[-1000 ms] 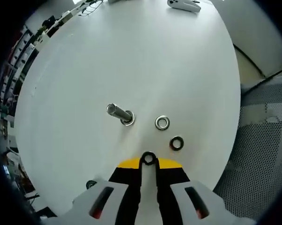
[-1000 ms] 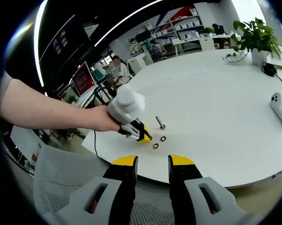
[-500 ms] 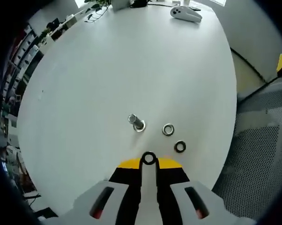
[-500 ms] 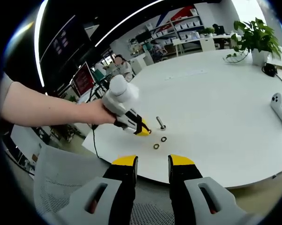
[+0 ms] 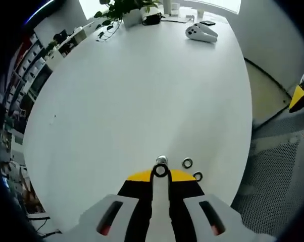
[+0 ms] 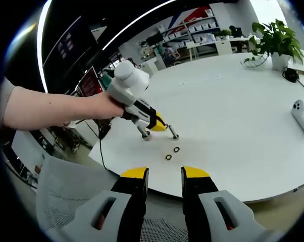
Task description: Place the washer onto the threaded stud by aligning its center hole with the stud, sliding it down to the base, and recovering from edge contact or off-axis alignment until the washer reaches the visible bottom stop.
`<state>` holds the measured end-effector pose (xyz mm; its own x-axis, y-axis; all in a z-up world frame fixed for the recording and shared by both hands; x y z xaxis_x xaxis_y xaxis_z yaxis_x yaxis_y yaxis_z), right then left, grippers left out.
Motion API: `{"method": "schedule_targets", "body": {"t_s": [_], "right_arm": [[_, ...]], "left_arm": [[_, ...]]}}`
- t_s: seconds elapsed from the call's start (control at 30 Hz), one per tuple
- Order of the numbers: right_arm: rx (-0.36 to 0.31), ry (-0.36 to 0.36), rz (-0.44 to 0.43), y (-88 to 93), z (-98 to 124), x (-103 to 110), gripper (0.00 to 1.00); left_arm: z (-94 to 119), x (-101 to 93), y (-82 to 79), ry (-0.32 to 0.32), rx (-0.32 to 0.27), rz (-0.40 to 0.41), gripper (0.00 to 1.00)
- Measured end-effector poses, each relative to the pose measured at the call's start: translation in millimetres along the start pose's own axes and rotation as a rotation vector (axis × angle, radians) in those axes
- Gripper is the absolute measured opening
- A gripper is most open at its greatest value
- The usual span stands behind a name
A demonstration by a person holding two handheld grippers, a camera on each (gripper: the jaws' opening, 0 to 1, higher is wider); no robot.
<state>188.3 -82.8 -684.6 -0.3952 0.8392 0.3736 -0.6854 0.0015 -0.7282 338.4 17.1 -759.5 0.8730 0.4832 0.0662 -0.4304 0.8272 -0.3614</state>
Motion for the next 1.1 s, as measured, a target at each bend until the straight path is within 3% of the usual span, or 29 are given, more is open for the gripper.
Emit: {"method": "schedule_targets", "body": {"t_s": [0.7,1.1], "right_arm": [[-0.003,-0.001,-0.002,-0.5,0.1,0.2,0.28],[0.002,0.001,-0.001,0.2,-0.3,-0.6,0.28]], "left_arm": [[-20.4,-0.7,-3.3,0.007,0.050,-0.056,0.08],[-44.7,-0.4,9.7,0.001,0.084,-0.074,0.08]]}}
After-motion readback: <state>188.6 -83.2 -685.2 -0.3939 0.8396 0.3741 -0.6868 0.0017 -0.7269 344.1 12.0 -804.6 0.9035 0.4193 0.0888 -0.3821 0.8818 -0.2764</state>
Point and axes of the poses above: the point that each gripper's makers call its tool centre point, and the gripper's own axes: z roughly backward along the fingers, x roughly to its left, y roughly out of its underside, the point moved 1 cm from there along z, roughly backward along the fingers, and after that the axes turned 3 degrees about z, right-handed, at the moved point
